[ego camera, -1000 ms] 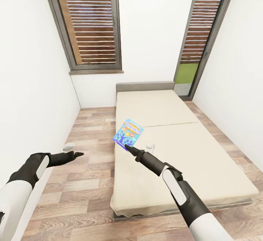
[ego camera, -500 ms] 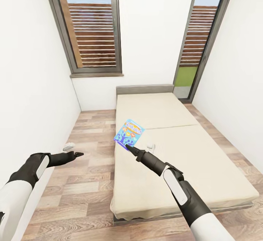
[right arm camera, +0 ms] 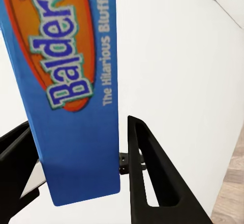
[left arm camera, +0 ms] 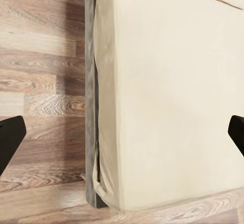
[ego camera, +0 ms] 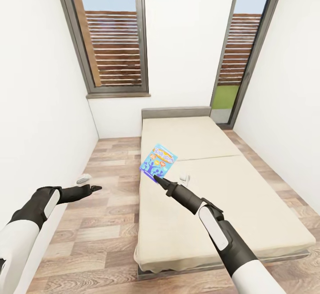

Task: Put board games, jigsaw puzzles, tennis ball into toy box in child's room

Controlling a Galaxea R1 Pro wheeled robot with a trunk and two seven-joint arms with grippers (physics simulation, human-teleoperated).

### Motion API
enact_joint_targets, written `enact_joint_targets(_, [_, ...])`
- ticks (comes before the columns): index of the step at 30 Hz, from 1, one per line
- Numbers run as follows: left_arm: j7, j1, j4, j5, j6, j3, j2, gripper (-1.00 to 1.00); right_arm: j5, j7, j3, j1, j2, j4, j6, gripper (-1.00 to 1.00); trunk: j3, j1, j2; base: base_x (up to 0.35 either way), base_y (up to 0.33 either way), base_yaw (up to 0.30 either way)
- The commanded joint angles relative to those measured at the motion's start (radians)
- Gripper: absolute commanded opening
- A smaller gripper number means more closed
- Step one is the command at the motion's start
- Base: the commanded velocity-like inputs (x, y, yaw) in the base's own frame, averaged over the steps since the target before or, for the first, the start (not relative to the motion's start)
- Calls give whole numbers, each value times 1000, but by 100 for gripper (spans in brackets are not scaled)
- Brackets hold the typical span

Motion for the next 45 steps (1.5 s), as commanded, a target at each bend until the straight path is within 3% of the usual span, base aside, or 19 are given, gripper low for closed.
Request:
enact_joint_targets(1, [-1, -1, 0, 4, 7, 3, 0, 100, -10, 0, 0, -1, 0, 0, 9, -100, 0, 1, -2, 0, 0, 0])
enact_joint_targets(29, [1, -1, 0, 4, 8, 3, 0, 100, -10, 0, 0, -2, 1, 0, 5, -100, 46, 1, -2, 0, 0, 0])
enact_joint_targets(45, [1, -1, 0, 4, 8, 2, -1, 100, -10, 0, 0, -1, 0, 1, 4, -100, 50, 1, -2, 0, 0, 0])
